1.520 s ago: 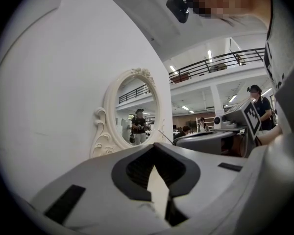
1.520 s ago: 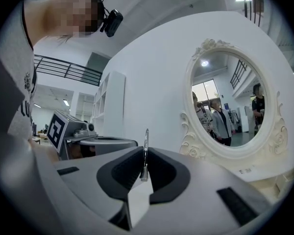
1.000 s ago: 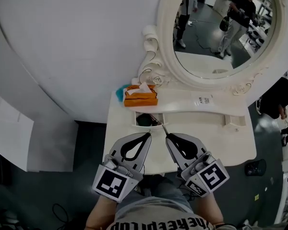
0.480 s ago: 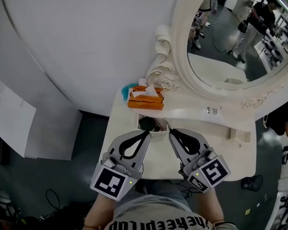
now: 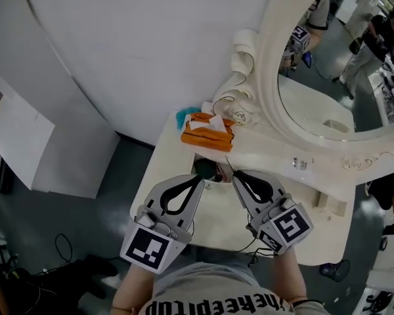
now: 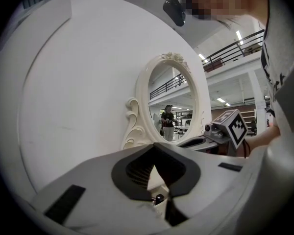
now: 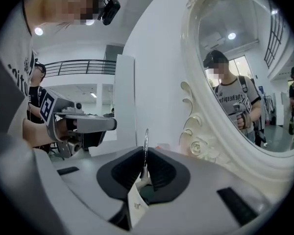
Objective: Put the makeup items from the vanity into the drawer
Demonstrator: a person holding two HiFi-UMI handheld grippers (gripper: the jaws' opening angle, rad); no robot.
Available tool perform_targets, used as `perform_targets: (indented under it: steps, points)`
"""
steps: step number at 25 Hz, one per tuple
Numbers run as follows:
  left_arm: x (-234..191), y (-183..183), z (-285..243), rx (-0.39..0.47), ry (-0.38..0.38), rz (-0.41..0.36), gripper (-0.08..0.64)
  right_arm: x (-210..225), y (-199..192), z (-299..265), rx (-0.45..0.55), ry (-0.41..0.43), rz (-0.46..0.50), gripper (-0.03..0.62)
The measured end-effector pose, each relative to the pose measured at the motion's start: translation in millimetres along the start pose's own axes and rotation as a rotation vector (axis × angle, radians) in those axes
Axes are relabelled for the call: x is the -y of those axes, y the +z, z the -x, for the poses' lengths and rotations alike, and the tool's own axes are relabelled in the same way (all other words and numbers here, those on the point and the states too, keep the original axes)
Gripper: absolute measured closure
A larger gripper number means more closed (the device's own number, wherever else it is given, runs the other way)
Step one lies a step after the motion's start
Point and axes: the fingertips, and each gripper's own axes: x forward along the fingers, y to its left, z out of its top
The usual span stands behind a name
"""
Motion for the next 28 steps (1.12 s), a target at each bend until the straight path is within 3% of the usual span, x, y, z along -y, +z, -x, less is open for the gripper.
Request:
perform_targets:
  steps: [14,28]
  points:
    - [-17,-9,-2,-0.025,0.127,0.029,0.54,17,-48,-40,-0.135,0.139,0.034,0.548]
    - [-26,-22,10,-0.053,0.197,0.053,0.54,21,-99,-59,-0.264,0.183,0.062,0.548]
